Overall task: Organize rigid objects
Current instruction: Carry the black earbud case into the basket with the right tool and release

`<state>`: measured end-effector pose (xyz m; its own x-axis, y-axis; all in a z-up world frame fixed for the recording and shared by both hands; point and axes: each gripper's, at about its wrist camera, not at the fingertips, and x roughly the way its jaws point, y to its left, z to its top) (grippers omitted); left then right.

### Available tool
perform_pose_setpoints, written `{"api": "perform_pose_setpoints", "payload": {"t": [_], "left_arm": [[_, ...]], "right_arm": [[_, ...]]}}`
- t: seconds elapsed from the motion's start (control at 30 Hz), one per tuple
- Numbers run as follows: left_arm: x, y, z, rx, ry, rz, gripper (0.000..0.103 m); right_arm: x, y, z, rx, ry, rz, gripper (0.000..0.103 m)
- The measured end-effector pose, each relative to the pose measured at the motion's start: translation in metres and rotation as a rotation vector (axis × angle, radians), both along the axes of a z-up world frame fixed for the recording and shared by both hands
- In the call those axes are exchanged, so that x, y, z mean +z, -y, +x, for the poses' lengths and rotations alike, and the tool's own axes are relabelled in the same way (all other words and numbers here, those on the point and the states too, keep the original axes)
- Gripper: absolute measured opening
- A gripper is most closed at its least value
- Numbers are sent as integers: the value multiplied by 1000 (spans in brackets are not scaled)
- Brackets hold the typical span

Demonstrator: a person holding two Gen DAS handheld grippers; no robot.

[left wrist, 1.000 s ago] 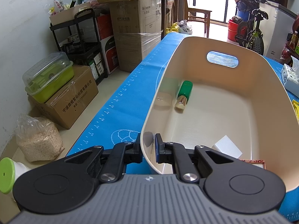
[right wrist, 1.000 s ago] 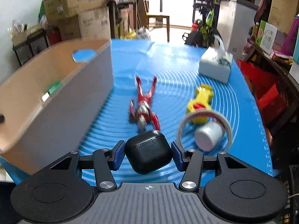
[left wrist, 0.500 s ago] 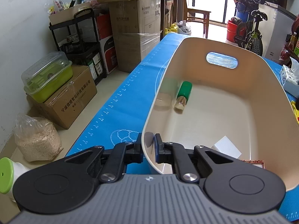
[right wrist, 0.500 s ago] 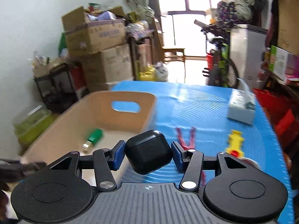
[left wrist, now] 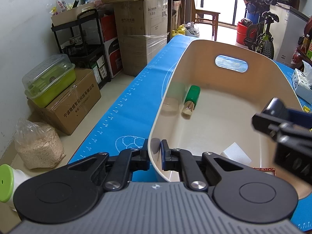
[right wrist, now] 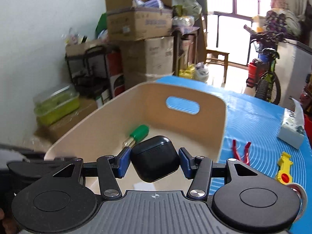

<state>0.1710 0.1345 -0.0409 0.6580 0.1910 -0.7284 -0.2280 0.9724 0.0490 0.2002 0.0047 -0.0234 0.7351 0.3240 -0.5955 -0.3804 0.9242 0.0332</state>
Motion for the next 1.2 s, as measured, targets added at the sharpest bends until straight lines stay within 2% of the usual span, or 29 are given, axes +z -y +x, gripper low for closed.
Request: {"api": "perform_pose_setpoints", "payload": {"t": [0.23,0.4,0.6,0.7,0.9,1.03,1.13,1.2], "left_arm": [[1,0,0,1,1,-2,12],[2,0,1,3,2,-5,12],[2,-1,0,1,4,-10,12],[2,-3,0,0,6,-20,11],[2,-4,0,-6,8,-24,11],[1,-4,0,-7,9,-25,11],[1,-4,0,-8,9,-25,11],[2,-4,0,-11,10,-24,11]], "right_arm": [[-15,-14,5,26,-74,-70,58],[-19,-20,0,48,-57,-132,58],[-16,-14,0,64,-65,-103,58],[-13,-8,3,54,-76,-59,64],[-3,13,5,19,-91,52,66],[10,36,4,-22,-69,107,69],[18,55,5,-49,-52,115,71],[21,68,6,-82,-38,85,72]]}}
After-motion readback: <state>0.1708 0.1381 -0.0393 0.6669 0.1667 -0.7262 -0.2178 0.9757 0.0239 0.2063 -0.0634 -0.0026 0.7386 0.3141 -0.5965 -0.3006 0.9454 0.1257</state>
